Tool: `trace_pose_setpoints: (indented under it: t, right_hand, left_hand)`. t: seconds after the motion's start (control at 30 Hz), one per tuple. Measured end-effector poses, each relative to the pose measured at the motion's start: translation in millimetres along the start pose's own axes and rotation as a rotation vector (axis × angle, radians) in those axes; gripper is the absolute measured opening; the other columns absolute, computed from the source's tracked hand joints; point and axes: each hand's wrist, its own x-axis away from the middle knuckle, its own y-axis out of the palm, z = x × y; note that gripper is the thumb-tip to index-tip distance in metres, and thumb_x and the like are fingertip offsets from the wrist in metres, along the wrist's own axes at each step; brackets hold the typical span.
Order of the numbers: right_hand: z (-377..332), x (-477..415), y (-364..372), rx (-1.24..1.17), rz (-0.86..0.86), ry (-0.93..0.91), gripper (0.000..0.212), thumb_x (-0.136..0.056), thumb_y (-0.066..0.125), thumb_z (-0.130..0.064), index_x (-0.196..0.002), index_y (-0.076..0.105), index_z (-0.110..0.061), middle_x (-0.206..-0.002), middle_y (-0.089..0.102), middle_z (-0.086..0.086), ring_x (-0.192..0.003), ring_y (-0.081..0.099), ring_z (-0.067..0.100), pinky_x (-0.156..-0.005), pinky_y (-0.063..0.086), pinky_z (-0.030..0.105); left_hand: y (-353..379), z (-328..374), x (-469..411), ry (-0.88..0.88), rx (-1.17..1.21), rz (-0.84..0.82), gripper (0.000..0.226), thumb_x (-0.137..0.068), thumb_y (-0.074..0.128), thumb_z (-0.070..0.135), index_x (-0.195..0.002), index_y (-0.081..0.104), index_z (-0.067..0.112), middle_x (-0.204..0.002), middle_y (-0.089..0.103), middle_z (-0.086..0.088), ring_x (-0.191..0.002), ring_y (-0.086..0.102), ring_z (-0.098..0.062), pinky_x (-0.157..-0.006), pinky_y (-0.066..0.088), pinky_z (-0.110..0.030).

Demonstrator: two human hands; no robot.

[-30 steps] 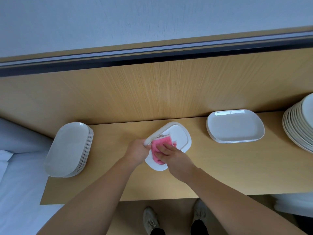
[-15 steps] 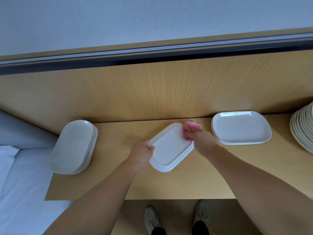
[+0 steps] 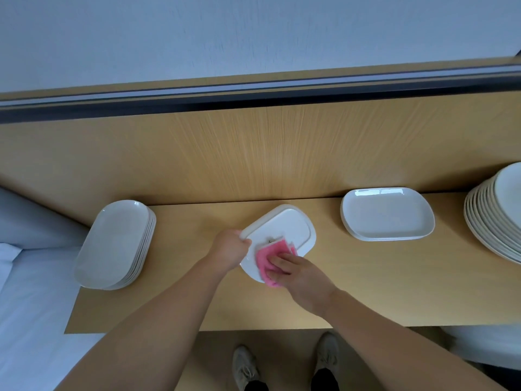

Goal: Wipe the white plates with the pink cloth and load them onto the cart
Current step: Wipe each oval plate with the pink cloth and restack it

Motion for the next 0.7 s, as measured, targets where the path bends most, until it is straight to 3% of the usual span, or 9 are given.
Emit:
trace_pose_setpoints:
  t: [0.3,0.47,0.57,0.7]
  right_hand:
    - [41.2,9.1,-14.0,-0.007,0.085,0.124,0.040,-0.054,0.083,0.005,-0.087,0.077,-0.019,-0.100,0.071,0.000,-0.086,0.069,0.021,-0.063,0.059,0.030]
    - [67.5,6.7,-21.2,0.025,0.079,0.286,0.023,-0.067,0.062,-0.003,-0.081,0.075,-0.016,-0.097,0.071,0.002,-0.078,0.069,0.027,-0.055,0.050,0.024]
    - [79.7,7.9,-33.2,-0.002,0.101,0.408,0.024,-0.066,0.065,0.010,-0.078,0.072,-0.011,-0.099,0.070,0.007,-0.079,0.067,0.034,-0.054,0.049,0.029]
    - [71.6,-0.7,-51.6,-0.070,0.251,0.420,0.040,-0.065,0.065,0.020,-0.091,0.075,-0.008,-0.105,0.071,0.008,-0.081,0.068,0.032,-0.049,0.054,0.040]
  left_hand:
    - [8.9,-1.7,-1.5,-0.009,0.011,-0.024,0.022,-0.093,0.052,0.021,-0.100,0.068,0.009,-0.095,0.069,-0.013,-0.087,0.068,-0.031,-0.076,0.059,-0.043]
    - [12.0,1.1,4.1,-0.020,0.092,-0.015,0.020,-0.093,0.052,0.021,-0.103,0.067,0.012,-0.097,0.067,-0.009,-0.089,0.067,-0.027,-0.076,0.060,-0.042]
    - [9.4,2.6,8.9,0.021,0.096,-0.020,0.015,-0.092,0.053,0.021,-0.098,0.064,0.012,-0.089,0.065,-0.007,-0.081,0.064,-0.025,-0.072,0.057,-0.040]
    - [3.7,9.4,22.0,0.095,0.145,-0.038,0.014,-0.091,0.055,0.020,-0.096,0.062,0.010,-0.083,0.058,-0.004,-0.071,0.052,-0.017,-0.063,0.042,-0.031]
